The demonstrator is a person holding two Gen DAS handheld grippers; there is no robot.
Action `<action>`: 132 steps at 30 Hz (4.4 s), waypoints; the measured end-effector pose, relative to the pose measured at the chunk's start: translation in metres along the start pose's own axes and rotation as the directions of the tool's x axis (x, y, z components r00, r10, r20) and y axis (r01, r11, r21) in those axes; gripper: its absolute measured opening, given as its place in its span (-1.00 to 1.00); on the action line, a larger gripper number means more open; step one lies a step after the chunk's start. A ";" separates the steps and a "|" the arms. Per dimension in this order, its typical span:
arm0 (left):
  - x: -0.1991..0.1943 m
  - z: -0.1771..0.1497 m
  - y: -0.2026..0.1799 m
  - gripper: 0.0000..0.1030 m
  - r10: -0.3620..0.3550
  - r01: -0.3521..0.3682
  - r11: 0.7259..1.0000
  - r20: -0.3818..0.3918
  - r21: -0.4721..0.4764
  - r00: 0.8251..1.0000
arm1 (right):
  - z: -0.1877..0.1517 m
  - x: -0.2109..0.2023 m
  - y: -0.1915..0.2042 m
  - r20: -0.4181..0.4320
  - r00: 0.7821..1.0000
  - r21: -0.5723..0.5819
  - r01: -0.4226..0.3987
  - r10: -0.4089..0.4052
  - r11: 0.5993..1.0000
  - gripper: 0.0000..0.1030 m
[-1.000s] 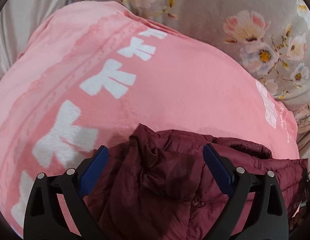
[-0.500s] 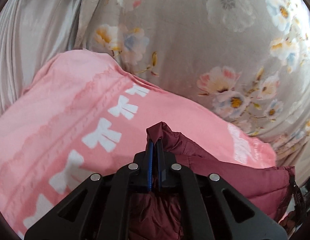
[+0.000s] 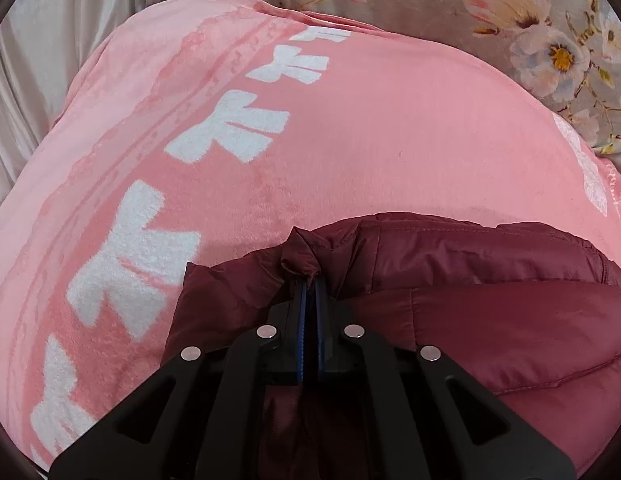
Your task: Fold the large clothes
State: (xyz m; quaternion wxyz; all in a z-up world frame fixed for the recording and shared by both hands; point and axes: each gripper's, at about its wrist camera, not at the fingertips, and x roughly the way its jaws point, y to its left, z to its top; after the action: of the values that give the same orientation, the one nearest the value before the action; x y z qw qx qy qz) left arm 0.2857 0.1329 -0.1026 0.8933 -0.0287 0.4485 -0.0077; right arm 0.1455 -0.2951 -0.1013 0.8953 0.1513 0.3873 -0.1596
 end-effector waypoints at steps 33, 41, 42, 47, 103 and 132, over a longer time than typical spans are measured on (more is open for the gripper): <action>-0.019 -0.020 -0.131 -0.32 -0.149 0.134 0.975 0.073 0.176 0.986 | -0.025 0.010 0.144 -0.036 0.964 -0.173 -0.267 0.264 0.948 -0.83; -0.014 -0.024 -0.134 -0.31 -0.144 0.128 0.976 0.088 0.174 0.986 | -0.027 0.020 0.143 -0.056 0.961 -0.163 -0.276 0.271 0.947 -0.83; -0.014 -0.024 -0.134 -0.31 -0.144 0.127 0.976 0.089 0.175 0.986 | -0.027 0.021 0.143 -0.058 0.960 -0.160 -0.280 0.274 0.947 -0.84; -0.013 -0.024 -0.134 -0.30 -0.141 0.124 0.976 0.089 0.177 0.986 | -0.027 0.025 0.141 -0.067 0.955 -0.146 -0.296 0.289 0.944 -0.84; -0.097 -0.134 0.056 0.77 -0.203 0.198 0.924 0.018 -0.327 0.979 | -0.166 -0.099 0.165 -0.051 0.957 -0.241 -0.290 0.286 0.926 -0.67; -0.259 -0.111 -0.221 -0.80 -0.651 0.612 0.738 0.062 0.282 0.757 | -0.199 -0.177 0.035 0.014 0.957 -0.082 -0.287 0.289 0.954 -0.67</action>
State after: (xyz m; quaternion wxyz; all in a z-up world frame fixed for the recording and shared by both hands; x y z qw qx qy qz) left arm 0.0449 -0.0825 0.0515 0.8660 -0.0698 0.3359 -0.3639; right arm -0.0838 -0.1554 -0.0945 0.9193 0.1686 0.3553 -0.0138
